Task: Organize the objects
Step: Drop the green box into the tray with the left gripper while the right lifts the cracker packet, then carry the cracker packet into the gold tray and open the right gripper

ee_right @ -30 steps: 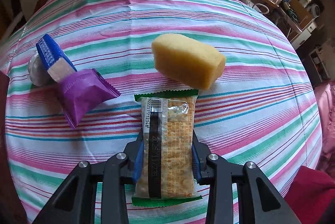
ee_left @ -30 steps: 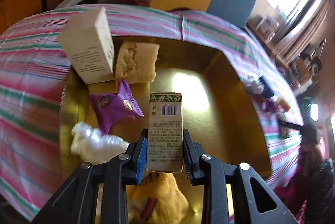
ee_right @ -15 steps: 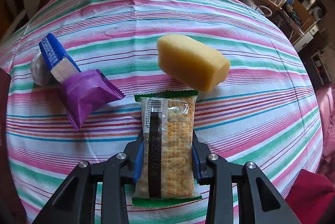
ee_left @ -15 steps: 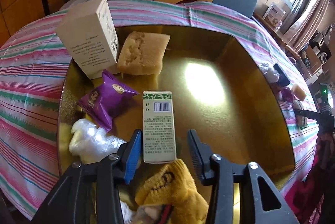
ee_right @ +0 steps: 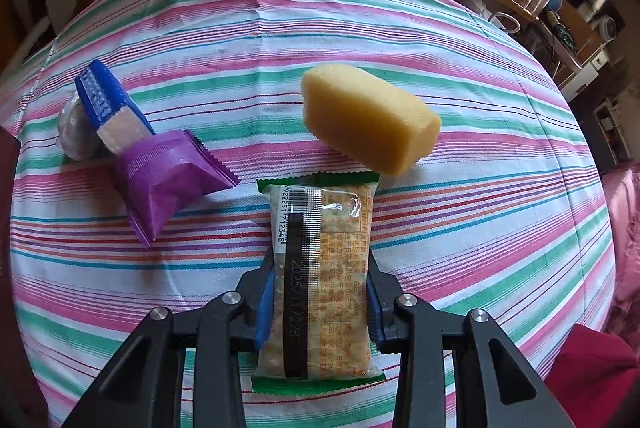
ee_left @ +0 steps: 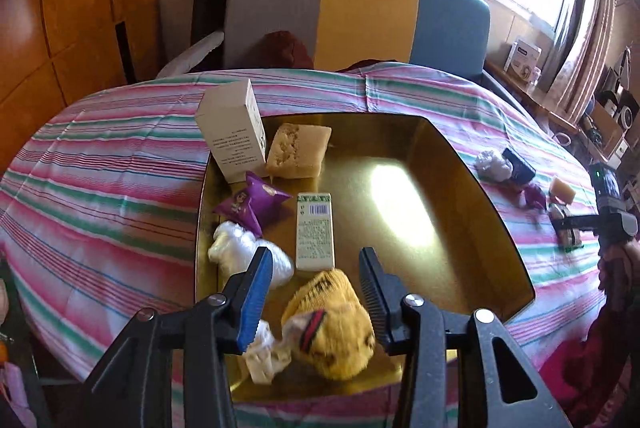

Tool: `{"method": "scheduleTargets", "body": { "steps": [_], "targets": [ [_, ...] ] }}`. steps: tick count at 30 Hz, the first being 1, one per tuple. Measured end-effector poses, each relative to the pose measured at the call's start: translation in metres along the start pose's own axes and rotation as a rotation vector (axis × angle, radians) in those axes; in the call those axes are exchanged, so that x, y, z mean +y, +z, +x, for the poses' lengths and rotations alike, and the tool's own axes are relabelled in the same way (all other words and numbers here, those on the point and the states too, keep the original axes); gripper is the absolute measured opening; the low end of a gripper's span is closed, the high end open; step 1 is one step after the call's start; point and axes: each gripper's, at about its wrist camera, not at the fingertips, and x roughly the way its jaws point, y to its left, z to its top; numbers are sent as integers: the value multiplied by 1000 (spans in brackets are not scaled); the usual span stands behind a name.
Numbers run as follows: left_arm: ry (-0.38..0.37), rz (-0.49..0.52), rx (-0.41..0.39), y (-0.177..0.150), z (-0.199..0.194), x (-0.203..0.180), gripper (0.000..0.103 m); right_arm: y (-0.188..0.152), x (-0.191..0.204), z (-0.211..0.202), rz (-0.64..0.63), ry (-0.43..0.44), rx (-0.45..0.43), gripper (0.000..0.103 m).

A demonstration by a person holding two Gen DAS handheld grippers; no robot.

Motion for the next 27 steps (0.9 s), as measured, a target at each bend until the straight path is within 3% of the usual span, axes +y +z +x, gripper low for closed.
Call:
{"method": "scheduleTargets", "body": {
  "steps": [20,27],
  "targets": [
    [-11,2,21,-24,-11,-4,45,-4,11,-4,-64,-30,-2,37],
    [-20,-14,16,-29,-15,6,45,-26,19,-27,-60,135,25,36]
  ]
}}
